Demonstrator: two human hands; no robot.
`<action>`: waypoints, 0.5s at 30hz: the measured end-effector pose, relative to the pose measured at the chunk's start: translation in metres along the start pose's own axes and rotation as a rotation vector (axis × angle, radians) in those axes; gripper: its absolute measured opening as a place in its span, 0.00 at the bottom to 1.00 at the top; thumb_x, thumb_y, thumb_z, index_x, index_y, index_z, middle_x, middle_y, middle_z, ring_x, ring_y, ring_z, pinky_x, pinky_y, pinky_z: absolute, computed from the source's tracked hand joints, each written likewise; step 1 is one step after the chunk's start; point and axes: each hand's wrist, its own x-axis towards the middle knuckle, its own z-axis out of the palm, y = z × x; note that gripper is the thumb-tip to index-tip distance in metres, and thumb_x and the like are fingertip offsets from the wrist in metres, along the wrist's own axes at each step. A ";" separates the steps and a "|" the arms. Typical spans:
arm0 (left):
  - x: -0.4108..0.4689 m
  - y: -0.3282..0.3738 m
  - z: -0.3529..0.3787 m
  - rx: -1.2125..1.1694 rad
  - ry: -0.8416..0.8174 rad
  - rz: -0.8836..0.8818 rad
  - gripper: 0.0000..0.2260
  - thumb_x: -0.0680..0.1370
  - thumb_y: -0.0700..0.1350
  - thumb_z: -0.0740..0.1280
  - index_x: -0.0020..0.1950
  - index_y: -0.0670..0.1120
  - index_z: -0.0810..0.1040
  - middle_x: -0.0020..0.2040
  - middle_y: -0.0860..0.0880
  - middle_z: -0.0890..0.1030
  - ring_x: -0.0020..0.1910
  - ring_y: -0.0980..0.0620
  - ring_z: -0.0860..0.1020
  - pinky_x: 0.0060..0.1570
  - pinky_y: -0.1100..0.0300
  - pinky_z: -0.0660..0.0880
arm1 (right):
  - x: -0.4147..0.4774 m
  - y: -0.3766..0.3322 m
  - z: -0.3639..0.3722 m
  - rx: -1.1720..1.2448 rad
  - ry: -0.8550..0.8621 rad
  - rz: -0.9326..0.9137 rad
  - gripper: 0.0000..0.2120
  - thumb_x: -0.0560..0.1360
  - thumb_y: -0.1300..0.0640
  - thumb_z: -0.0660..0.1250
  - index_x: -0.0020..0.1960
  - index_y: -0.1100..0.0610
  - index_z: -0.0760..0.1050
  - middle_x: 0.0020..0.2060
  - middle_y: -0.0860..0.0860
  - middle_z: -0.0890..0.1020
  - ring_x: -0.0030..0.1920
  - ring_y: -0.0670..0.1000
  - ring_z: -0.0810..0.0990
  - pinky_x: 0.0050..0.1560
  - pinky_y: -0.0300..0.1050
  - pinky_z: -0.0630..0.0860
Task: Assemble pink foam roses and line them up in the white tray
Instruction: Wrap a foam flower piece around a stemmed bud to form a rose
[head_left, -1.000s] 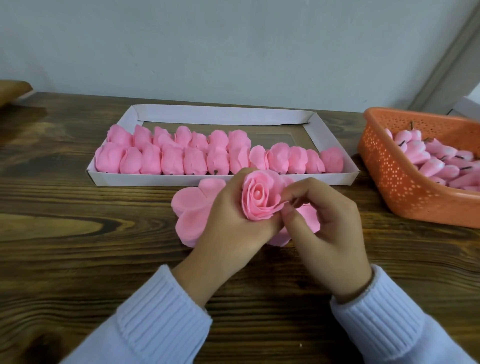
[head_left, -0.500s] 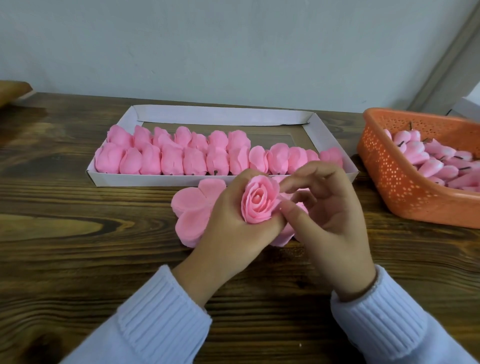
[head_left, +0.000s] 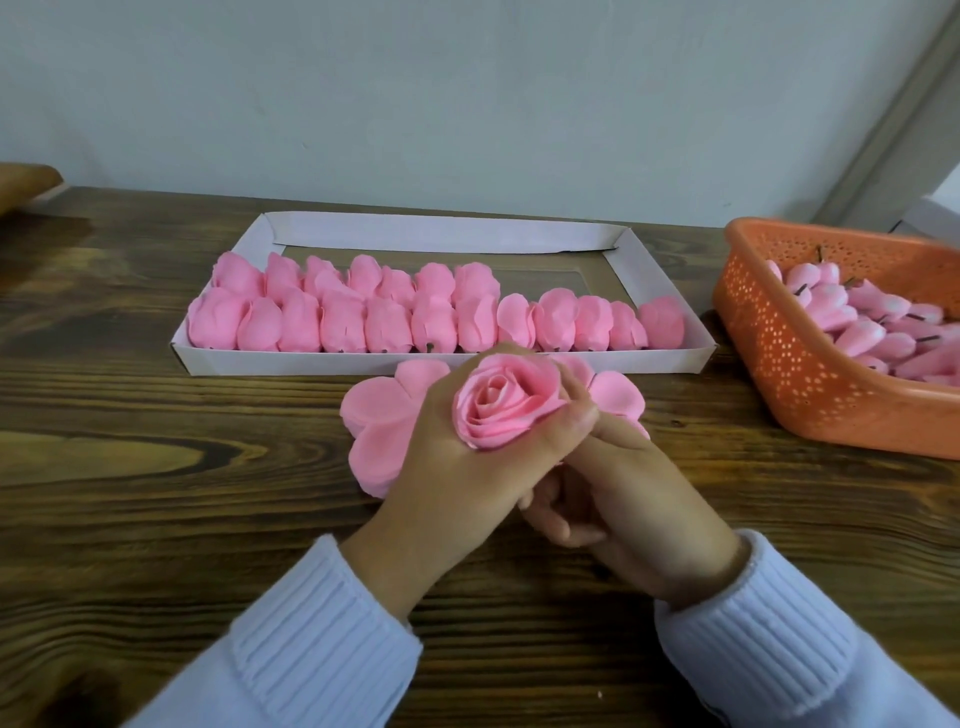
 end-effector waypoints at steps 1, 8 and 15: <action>0.000 0.000 0.000 0.013 -0.004 -0.011 0.03 0.69 0.46 0.72 0.39 0.50 0.79 0.37 0.42 0.80 0.21 0.53 0.73 0.22 0.58 0.74 | 0.000 0.000 0.000 0.021 -0.020 0.008 0.15 0.75 0.56 0.60 0.36 0.67 0.71 0.24 0.56 0.72 0.20 0.46 0.65 0.21 0.31 0.53; -0.002 0.000 0.002 0.039 0.058 0.047 0.07 0.68 0.44 0.73 0.39 0.48 0.75 0.35 0.49 0.78 0.25 0.57 0.75 0.25 0.64 0.72 | 0.001 0.000 0.006 0.136 0.005 0.058 0.11 0.75 0.61 0.60 0.34 0.64 0.70 0.23 0.52 0.71 0.19 0.44 0.63 0.20 0.31 0.53; -0.001 0.003 0.000 0.037 -0.035 0.039 0.08 0.67 0.41 0.72 0.39 0.52 0.75 0.45 0.54 0.82 0.48 0.56 0.81 0.46 0.64 0.76 | 0.003 -0.001 -0.002 0.380 -0.154 0.204 0.12 0.74 0.49 0.65 0.44 0.56 0.83 0.31 0.54 0.74 0.26 0.46 0.75 0.19 0.32 0.64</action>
